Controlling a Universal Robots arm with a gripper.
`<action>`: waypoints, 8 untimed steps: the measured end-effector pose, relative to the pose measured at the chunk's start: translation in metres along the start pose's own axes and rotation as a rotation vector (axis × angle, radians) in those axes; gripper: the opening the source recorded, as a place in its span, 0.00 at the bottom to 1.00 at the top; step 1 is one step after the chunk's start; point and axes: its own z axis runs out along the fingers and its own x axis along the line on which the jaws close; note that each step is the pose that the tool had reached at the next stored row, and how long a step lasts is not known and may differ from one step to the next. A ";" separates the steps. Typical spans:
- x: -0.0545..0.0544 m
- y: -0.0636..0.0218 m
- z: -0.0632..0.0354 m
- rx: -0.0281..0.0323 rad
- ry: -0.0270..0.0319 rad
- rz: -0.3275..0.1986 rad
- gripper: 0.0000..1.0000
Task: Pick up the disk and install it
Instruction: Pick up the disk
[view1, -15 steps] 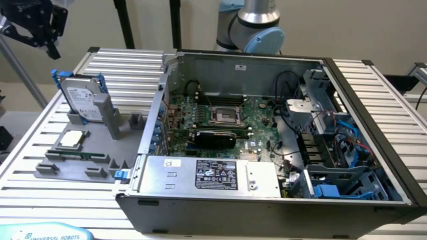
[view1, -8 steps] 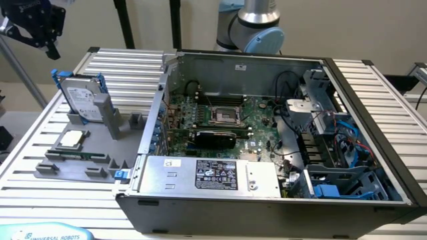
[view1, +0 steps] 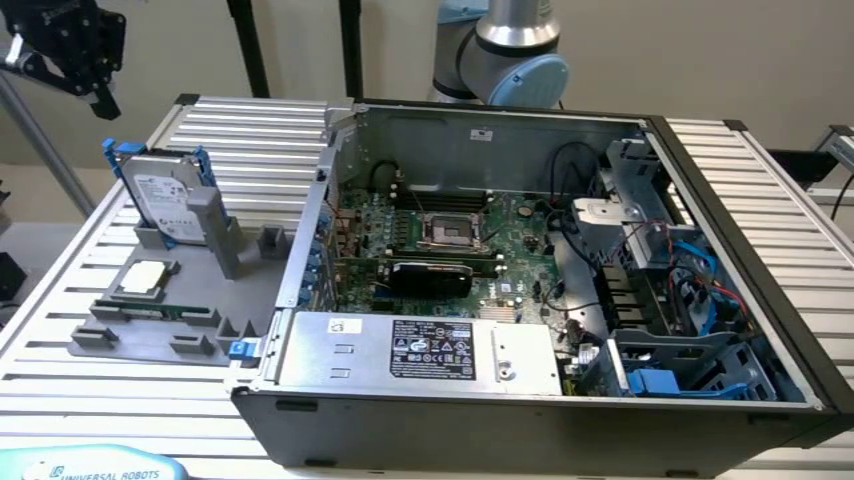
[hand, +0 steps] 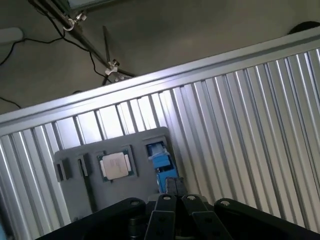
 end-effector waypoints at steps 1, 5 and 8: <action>0.000 0.0000 0.0000 -0.0001 0.0003 -0.012 0.11; 0.000 -0.0003 0.0000 -0.0015 0.0018 -0.056 0.11; -0.001 -0.0020 0.0000 -0.0028 0.0030 -0.092 0.11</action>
